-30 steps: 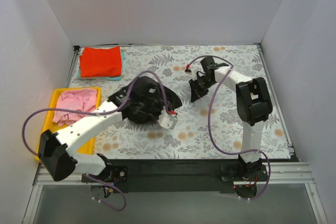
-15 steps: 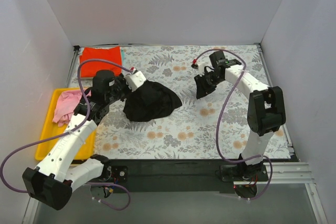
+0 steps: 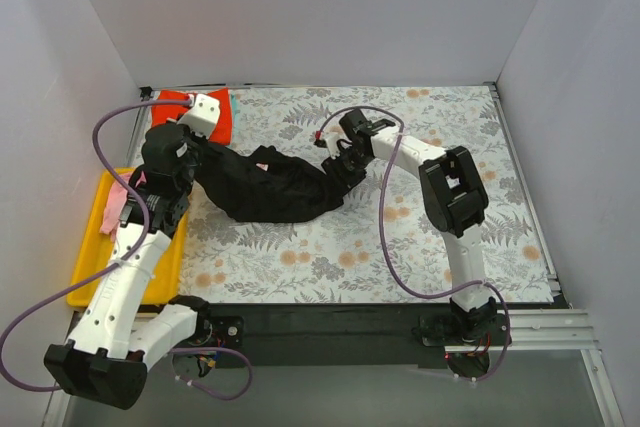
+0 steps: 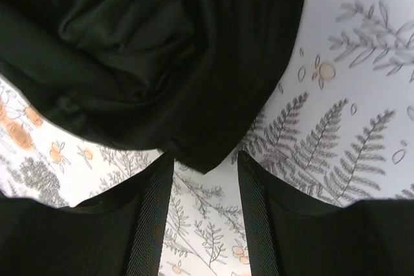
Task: Fold and stack the t-shirts
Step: Flatten the tshirt out
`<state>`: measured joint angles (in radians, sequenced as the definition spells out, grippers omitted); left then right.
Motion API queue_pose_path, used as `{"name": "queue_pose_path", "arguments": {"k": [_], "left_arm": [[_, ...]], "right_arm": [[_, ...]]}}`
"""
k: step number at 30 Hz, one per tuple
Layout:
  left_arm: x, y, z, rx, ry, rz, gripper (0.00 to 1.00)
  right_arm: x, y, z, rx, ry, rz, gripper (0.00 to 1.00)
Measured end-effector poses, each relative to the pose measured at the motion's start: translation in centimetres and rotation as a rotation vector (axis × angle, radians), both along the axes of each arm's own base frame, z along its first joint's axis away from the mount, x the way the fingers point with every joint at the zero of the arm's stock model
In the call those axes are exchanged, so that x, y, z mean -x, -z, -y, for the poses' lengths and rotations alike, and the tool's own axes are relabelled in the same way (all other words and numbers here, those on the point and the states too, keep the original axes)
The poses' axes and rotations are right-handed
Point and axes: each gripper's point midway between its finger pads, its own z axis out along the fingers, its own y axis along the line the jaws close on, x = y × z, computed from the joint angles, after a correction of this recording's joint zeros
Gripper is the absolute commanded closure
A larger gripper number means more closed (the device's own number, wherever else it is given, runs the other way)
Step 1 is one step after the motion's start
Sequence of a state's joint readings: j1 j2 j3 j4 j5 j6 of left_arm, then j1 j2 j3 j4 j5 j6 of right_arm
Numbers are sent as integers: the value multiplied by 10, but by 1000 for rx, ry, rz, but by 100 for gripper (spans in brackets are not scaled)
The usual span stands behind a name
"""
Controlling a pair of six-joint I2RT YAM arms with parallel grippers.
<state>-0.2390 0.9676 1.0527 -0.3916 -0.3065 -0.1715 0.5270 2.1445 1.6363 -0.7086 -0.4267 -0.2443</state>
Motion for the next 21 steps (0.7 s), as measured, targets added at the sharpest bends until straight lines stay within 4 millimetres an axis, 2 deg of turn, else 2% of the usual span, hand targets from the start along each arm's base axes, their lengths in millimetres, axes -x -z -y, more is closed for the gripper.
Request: {"name": "queue_pose_path", "arguments": {"k": [1, 3, 4, 7, 9, 11, 13, 17, 19, 20, 21], "left_arm": [[0, -5, -2, 8, -15, 14, 100], [1, -12, -5, 26, -36, 31, 100], [1, -14, -6, 37, -42, 37, 100], [2, -16, -5, 62, -49, 42, 100], [1, -15, -5, 73, -51, 37, 100], [-1, -11, -3, 86, -50, 27, 100], [-8, -6, 1, 107, -49, 7, 100], [-35, -2, 15, 172, -33, -32, 100], [-45, -4, 23, 214, -15, -42, 100], [-50, -7, 30, 245, 3, -48, 100], [-52, -11, 35, 269, 20, -46, 100]], "right_arm": [[-1, 1, -8, 6, -11, 11, 52], [-5, -1, -19, 11, -28, 41, 74], [-8, -2, -25, 10, -37, 55, 97], [-13, 2, -34, 14, -43, 71, 99], [-13, 4, -30, 29, -39, 68, 99], [-20, 2, -23, 28, -21, 74, 99], [-34, -6, -6, 25, 18, 94, 99], [-74, -47, 47, 2, 131, 196, 99], [-90, -81, 79, -18, 186, 277, 99], [-92, -95, 90, -27, 198, 310, 96], [-92, -110, 97, -41, 203, 339, 87]]}}
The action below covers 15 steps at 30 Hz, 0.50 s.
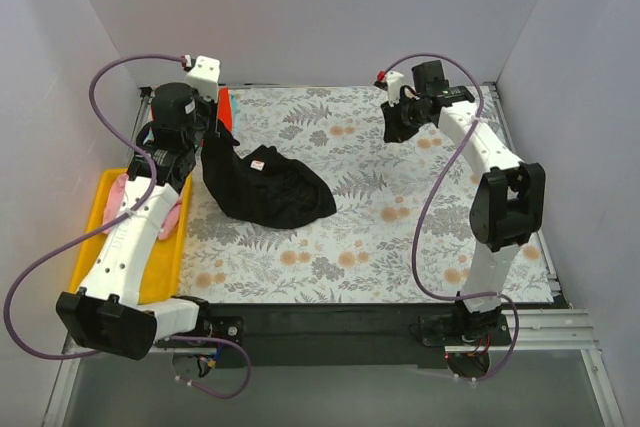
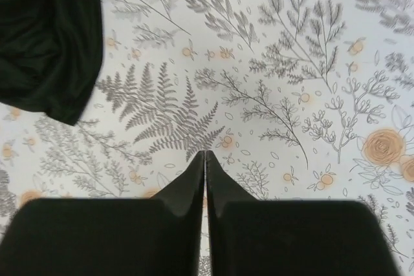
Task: Fold and stack the t-shirts
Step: Flatten the tshirt out
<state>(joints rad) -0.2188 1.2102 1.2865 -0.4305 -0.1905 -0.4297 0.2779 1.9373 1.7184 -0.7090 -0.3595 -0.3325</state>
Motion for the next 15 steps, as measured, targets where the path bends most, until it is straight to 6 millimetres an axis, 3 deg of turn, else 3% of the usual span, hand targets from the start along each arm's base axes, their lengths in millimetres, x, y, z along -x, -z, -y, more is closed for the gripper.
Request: {"name": "queue_pose_path", "arguments": {"k": [1, 2, 3, 5, 7, 10, 13, 15], "left_arm": [[-1, -5, 6, 30, 21, 2, 100], [-1, -14, 14, 68, 51, 1, 100], [0, -23, 21, 98, 81, 11, 100], [5, -50, 42, 178, 180, 41, 100], [18, -76, 68, 260, 318, 68, 100], [45, -93, 104, 351, 523, 59, 100], [69, -89, 149, 393, 706, -1, 100], [87, -78, 197, 399, 853, -68, 100]], "right_arm": [[2, -14, 2, -18, -7, 25, 77], [5, -27, -1, -40, -28, 49, 53], [12, -39, -9, -76, -55, 61, 42], [27, -56, -28, -141, -126, 64, 32], [39, -69, -42, -190, -180, 64, 31], [54, -91, -52, -229, -232, 88, 30], [61, -118, -39, -236, -234, 156, 29], [63, -139, -16, -238, -202, 212, 28]]}}
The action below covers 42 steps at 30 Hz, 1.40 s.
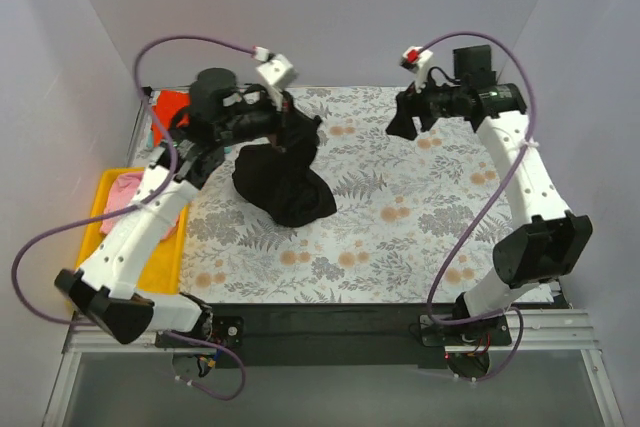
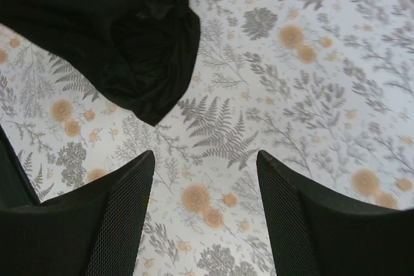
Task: Fold and stack the t-shirts
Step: Flatten the tshirt out
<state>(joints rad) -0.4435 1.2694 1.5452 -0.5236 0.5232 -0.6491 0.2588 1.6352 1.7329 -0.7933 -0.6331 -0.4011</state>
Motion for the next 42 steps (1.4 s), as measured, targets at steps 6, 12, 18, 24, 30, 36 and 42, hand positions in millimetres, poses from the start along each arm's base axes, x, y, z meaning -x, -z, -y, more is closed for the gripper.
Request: {"name": "queue_pose_path", "arguments": {"k": [6, 12, 18, 24, 30, 36, 42], "left_arm": [[23, 31, 147, -44, 362, -87, 100], [39, 57, 271, -54, 550, -68, 50], [36, 102, 261, -110, 548, -224, 27], [-83, 129, 56, -93, 144, -422, 30], [-92, 167, -49, -186, -90, -483, 30], [-98, 202, -75, -271, -131, -527, 30], [-135, 258, -105, -377, -172, -602, 30]], "right_arm": [[-13, -23, 112, -37, 228, 13, 28], [-4, -10, 197, -28, 396, -43, 28], [16, 17, 200, 59, 333, -96, 33], [52, 95, 161, 212, 150, -274, 46], [102, 171, 148, 387, 27, -471, 51], [140, 221, 160, 578, 4, -499, 48], [124, 241, 173, 700, 96, -449, 45]]}}
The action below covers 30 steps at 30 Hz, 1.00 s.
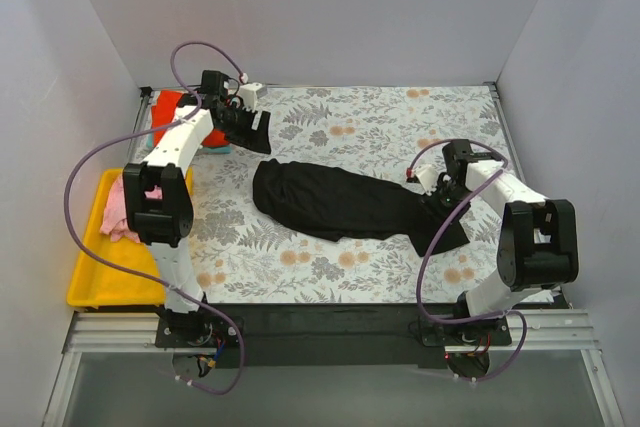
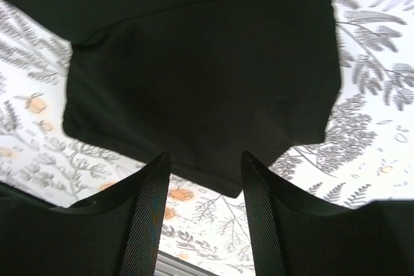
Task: Fold and stack the t-shirts
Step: Flatten the tshirt out
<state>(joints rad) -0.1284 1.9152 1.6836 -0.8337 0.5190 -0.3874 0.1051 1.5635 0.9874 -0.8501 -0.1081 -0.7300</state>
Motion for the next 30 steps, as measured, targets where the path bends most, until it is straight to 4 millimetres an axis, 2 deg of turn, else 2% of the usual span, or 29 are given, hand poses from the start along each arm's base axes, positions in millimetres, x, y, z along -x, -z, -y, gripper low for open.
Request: {"name": "queue_pose_path", "arguments": {"k": [3, 7, 10, 16, 20, 24, 27, 28, 30], "left_arm": [[-6, 30, -1, -30, 25, -58, 30], [-4, 55, 3, -31, 58, -125, 30], [-11, 53, 15, 20, 83, -127, 30], [-27, 27, 55, 118, 139, -62, 29], [-22, 31, 83, 137, 183, -70, 29], [-13, 43, 100, 134, 216, -101, 27], [-9, 45, 106, 131, 228, -106, 27], [-7, 46, 108, 129, 233, -106, 27], [-4, 50, 111, 117, 241, -113, 27]], "right_arm": [[-10, 2, 5, 29, 36, 31, 43], [-15, 0, 10, 36, 77, 43, 35], [-25, -5, 15, 25, 121, 53, 28], [-49, -11, 31, -15, 233, 69, 28], [-45, -5, 32, -31, 261, 32, 31], [-37, 3, 29, -39, 262, -10, 33], [-26, 9, 29, -38, 263, -43, 47], [-22, 12, 28, -40, 263, -57, 61], [-13, 16, 26, -46, 259, -82, 75]]}}
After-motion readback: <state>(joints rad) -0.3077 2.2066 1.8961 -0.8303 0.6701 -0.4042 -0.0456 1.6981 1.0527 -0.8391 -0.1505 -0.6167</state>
